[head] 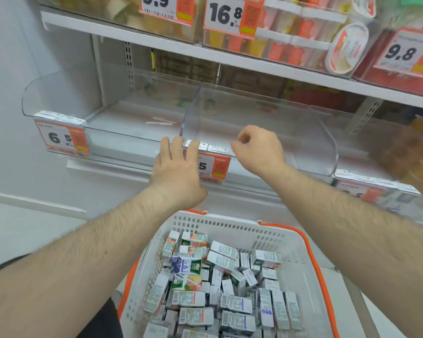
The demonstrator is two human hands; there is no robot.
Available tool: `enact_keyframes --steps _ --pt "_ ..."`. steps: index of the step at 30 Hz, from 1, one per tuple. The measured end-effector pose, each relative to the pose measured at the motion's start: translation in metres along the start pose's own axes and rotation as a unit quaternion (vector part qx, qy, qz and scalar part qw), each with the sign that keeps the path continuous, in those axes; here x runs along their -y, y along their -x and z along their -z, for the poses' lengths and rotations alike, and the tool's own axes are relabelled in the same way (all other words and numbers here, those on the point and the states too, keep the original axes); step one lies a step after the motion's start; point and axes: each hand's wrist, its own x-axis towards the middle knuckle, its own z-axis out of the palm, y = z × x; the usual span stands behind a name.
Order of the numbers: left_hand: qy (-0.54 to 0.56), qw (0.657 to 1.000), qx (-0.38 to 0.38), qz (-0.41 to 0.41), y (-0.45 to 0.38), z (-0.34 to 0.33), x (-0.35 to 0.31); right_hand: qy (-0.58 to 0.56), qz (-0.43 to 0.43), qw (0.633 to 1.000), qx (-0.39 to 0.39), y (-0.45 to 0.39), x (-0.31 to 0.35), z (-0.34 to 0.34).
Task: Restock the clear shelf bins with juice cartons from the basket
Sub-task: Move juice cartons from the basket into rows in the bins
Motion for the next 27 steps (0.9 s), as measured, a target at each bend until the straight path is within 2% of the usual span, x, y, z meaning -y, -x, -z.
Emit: enact_keyframes --steps 2,4,8,11,14,18,20,24,27 --pt "-0.007 0.996 -0.076 -0.044 0.01 -0.003 -0.004 -0.036 0.057 0.993 -0.099 0.028 -0.01 -0.003" --pt "-0.009 0.996 -0.051 -0.074 0.019 -0.014 -0.007 -0.053 0.09 0.989 -0.107 0.056 -0.022 -0.014" --pt "-0.039 0.981 0.173 -0.076 0.027 -0.051 0.0 -0.057 0.031 0.998 0.022 0.098 -0.055 -0.049" --pt "-0.089 0.959 0.259 -0.069 0.024 -0.081 0.01 -0.057 -0.042 0.991 0.111 0.116 -0.077 -0.076" --pt "-0.094 0.95 0.29 -0.06 0.021 -0.11 0.016 -0.043 -0.097 0.981 0.163 0.131 -0.097 -0.105" --pt "-0.036 0.951 0.306 -0.027 0.023 -0.158 0.02 0.008 -0.143 0.959 0.243 0.151 -0.121 -0.147" --pt "-0.035 0.951 0.307 -0.031 0.026 -0.183 0.024 0.046 -0.123 0.955 0.265 0.159 -0.13 -0.165" --pt "-0.057 0.951 0.298 -0.054 0.029 -0.222 0.031 0.145 -0.026 0.939 0.312 0.166 -0.135 -0.196" --pt "-0.073 0.95 0.293 -0.074 0.031 -0.247 0.035 0.168 0.019 0.935 0.31 0.165 -0.133 -0.218"
